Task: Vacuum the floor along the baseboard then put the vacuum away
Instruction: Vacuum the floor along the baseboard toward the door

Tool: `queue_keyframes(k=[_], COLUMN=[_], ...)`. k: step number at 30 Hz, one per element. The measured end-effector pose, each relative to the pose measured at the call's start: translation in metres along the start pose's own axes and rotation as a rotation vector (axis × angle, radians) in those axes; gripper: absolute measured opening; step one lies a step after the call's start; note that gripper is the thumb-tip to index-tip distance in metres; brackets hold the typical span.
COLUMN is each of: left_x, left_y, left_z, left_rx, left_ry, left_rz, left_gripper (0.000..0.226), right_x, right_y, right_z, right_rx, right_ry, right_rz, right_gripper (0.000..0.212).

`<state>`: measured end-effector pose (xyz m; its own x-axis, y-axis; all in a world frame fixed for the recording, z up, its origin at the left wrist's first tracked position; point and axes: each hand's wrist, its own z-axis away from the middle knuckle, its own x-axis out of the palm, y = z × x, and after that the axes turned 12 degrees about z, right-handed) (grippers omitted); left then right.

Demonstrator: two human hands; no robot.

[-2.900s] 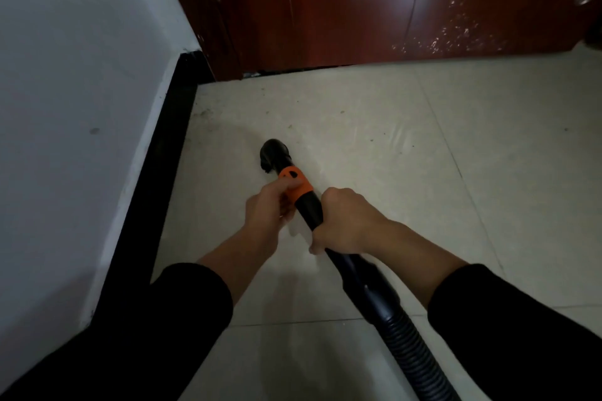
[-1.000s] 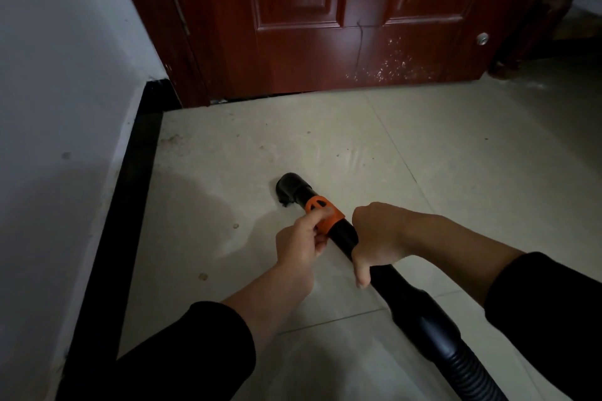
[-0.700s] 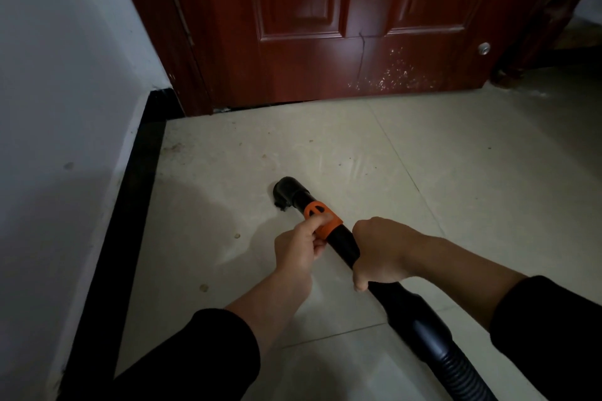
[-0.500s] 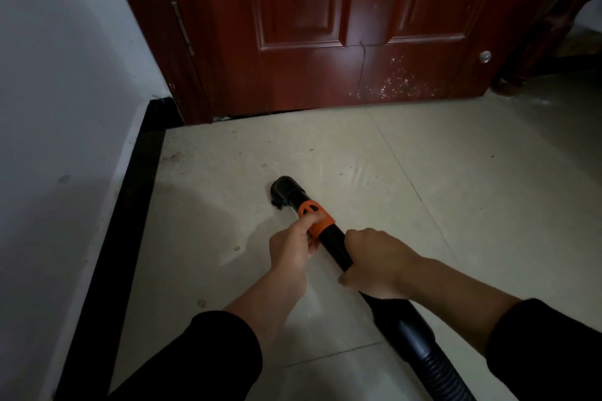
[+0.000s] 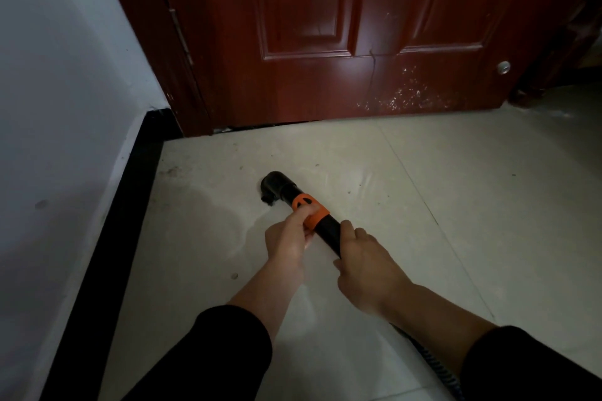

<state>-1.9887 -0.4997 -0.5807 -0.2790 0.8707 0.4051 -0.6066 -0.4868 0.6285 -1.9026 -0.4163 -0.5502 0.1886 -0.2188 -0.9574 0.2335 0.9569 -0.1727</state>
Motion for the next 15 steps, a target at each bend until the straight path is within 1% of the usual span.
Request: queue_keyframes(k=[6, 15], left_x=[0.013, 0.034], left_y=[0.018, 0.027], left_z=[-0.029, -0.059], left_rx=[0.044, 0.058], left_ry=[0.014, 0.000], left_rz=[0.015, -0.007], left_gripper=[0.019, 0.020], right_x=[-0.005, -0.010], right_y=[-0.008, -0.004], right_z=[-0.038, -0.070], right_rx=[0.007, 0.049], right_ry=[0.015, 0.046], right_rz=[-0.033, -0.064], right_gripper=[0.042, 0.042])
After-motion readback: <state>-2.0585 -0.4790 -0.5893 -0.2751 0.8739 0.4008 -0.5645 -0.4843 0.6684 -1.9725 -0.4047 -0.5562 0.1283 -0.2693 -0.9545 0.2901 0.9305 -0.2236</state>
